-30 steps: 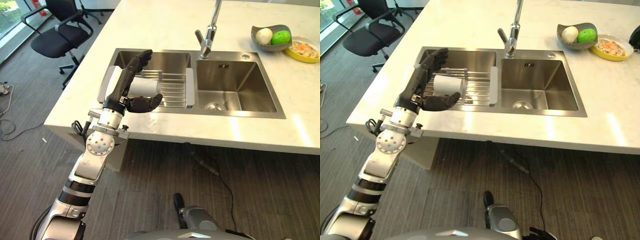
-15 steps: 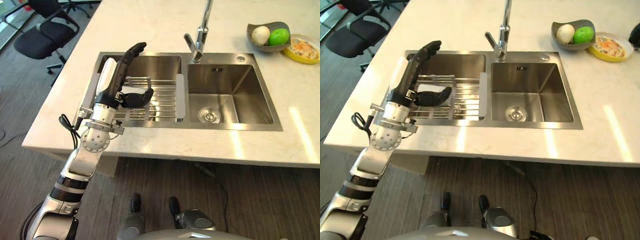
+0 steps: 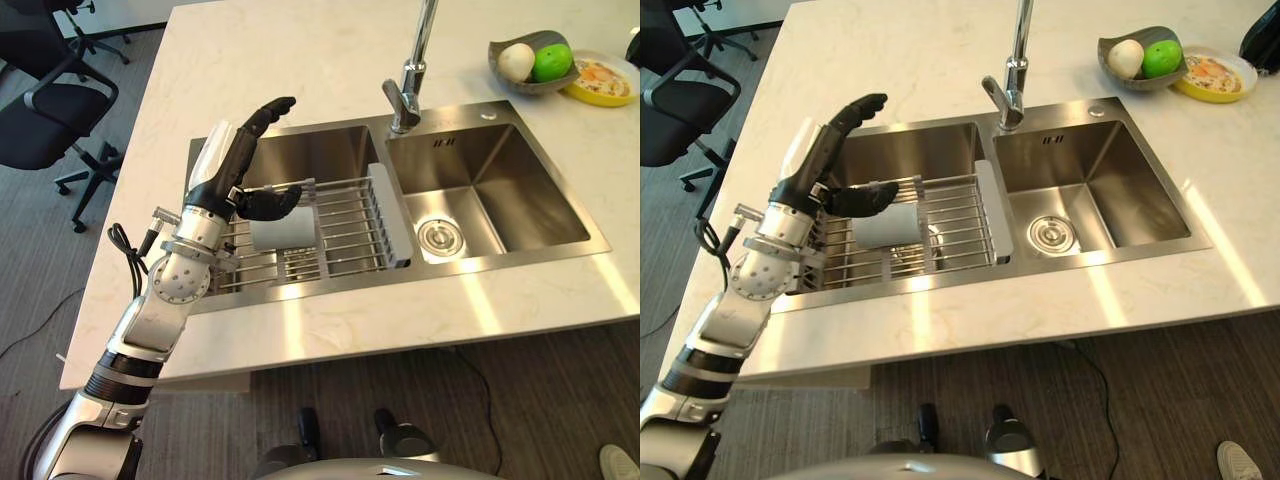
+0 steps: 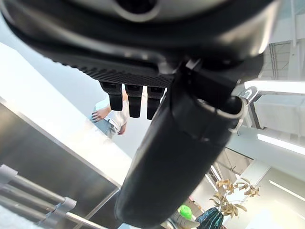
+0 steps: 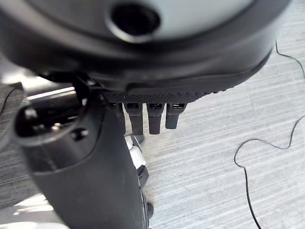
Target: Place the dishes in the dishwasher.
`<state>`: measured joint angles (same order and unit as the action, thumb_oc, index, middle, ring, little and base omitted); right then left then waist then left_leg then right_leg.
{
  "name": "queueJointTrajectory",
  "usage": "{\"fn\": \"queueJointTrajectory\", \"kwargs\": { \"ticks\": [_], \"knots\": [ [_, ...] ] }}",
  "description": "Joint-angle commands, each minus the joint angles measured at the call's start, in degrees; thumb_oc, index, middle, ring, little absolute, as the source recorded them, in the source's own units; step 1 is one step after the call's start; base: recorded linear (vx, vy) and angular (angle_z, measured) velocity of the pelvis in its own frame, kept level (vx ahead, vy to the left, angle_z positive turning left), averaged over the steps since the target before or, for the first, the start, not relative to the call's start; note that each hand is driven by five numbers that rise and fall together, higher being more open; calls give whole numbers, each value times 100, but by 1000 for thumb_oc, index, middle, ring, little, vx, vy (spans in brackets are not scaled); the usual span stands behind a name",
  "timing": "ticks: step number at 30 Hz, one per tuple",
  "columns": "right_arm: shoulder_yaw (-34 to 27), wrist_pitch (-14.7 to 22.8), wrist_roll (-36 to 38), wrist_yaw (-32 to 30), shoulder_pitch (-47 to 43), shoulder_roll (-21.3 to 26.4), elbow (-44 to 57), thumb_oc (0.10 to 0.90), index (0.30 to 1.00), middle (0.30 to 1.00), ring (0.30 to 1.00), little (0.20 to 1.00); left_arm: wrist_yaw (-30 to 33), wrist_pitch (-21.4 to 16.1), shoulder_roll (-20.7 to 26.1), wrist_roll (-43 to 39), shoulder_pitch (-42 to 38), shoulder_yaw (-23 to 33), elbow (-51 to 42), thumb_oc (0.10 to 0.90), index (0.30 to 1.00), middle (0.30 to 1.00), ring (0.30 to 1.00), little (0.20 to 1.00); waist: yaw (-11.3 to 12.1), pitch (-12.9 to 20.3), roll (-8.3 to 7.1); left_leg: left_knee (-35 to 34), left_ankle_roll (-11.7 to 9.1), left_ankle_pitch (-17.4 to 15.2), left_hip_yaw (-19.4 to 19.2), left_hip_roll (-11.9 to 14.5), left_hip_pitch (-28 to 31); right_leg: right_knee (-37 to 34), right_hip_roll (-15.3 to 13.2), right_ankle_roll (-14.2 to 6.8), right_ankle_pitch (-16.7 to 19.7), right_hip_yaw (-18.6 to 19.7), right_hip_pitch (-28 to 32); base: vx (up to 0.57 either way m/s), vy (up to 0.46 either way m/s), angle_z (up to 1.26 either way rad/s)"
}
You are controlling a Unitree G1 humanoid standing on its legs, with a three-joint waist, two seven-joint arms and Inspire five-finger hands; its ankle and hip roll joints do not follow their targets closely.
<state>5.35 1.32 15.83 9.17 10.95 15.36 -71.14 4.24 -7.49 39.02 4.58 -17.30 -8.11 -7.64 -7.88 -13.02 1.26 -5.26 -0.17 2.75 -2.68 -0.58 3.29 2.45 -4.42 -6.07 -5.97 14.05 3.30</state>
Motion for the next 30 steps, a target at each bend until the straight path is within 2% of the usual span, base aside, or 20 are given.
{"fn": "queueJointTrajectory", "kwargs": {
  "ticks": [1,2,3,4,5,6,7,8,9,11,12,13,15,28,30],
  "knots": [
    [-93,-47,-159,42,544,335,-235,800,900,900,900,900,-287,-482,85,-828,-108,506,-701,800,900,900,900,900,149,372,-142,26,-139,-360,8,219,86,-179,-168,-371,548,17,-177,37,9,-1],
    [-87,-58,-216,87,569,378,-252,800,900,900,900,900,-542,-463,289,-1169,13,486,-701,800,900,900,900,900,154,381,-119,26,-152,-371,25,228,106,-245,-174,-377,560,-8,-149,0,0,0],
    [-85,-58,-216,87,569,377,-252,800,900,900,900,900,-544,-463,292,-1172,17,489,-703,800,900,900,900,900,149,380,-121,26,-153,-371,28,228,107,-250,-175,-377,562,-11,-144,37,-22,3],
    [-79,-54,-277,165,611,417,-245,800,900,900,900,900,-756,-465,609,-1374,173,511,-758,800,900,900,900,900,150,394,-102,26,-170,-386,35,249,137,-321,-182,-374,564,-42,-104,20,-16,3],
    [-79,-54,-277,165,611,417,-245,800,900,900,900,900,-756,-465,609,-1374,173,511,-758,800,900,900,900,900,150,394,-102,26,-170,-386,35,249,137,-321,-182,-374,564,-42,-104,50,-41,5],
    [-79,-51,-276,236,648,457,-226,800,900,900,900,900,-867,-477,993,-1495,375,615,-798,800,900,900,900,900,143,409,-85,26,-194,-392,36,269,177,-392,-183,-372,575,-85,-48,39,-38,4],
    [-76,-42,-271,265,655,462,-213,800,900,900,900,900,-878,-476,1151,-1461,457,685,-802,800,900,900,900,900,150,409,-77,26,-206,-395,31,279,190,-431,-181,-374,582,-101,-28,94,-65,7],
    [-48,39,-155,223,221,648,-178,800,900,900,900,900,-1021,-461,1208,-1451,657,741,-926,800,900,900,900,900,244,451,-87,26,-201,-424,94,274,227,-532,-199,-353,570,-191,84,106,-66,6],
    [-32,113,-113,207,44,554,-71,800,900,900,900,900,-980,-518,1346,-1273,741,735,-1038,800,900,900,900,900,346,496,-67,26,-199,-423,151,277,238,-590,-209,-343,569,-264,153,136,-77,6],
    [84,27,74,89,-123,247,-39,800,900,900,900,900,-890,-284,1366,-787,448,591,-1052,800,900,900,900,900,440,561,-26,26,-202,-430,214,277,250,-686,-232,-336,573,-397,261,96,-59,12],
    [72,26,75,86,-125,237,-40,800,900,900,900,900,-883,-279,1368,-778,418,563,-1043,800,900,900,900,900,445,554,-31,26,-202,-429,223,275,252,-690,-234,-335,572,-406,268,76,-60,42],
    [18,30,211,20,-178,77,-10,800,900,900,900,900,-908,-183,1308,-134,111,376,-988,800,900,900,900,900,475,576,-13,26,-205,-425,287,284,247,-723,-235,-326,562,-474,305,51,-56,50],
    [2,21,245,16,-150,44,12,800,900,900,900,900,-925,-176,1292,227,-44,272,-948,800,900,900,900,900,474,569,-9,26,-214,-424,320,294,240,-732,-221,-320,547,-510,315,47,-59,42],
    [-4,2,198,-37,55,147,-49,800,900,900,900,900,-845,-193,1050,1116,-784,-521,-555,800,900,900,900,900,324,531,2,26,-262,-432,299,369,233,-745,-159,-293,533,-538,290,8,-24,1],
    [-6,6,250,-62,33,159,-52,800,900,900,900,900,-736,-185,1076,1481,-938,-668,-414,800,900,900,900,900,296,524,19,26,-262,-438,279,372,230,-745,-151,-298,539,-521,270,0,0,0]
  ]
}}
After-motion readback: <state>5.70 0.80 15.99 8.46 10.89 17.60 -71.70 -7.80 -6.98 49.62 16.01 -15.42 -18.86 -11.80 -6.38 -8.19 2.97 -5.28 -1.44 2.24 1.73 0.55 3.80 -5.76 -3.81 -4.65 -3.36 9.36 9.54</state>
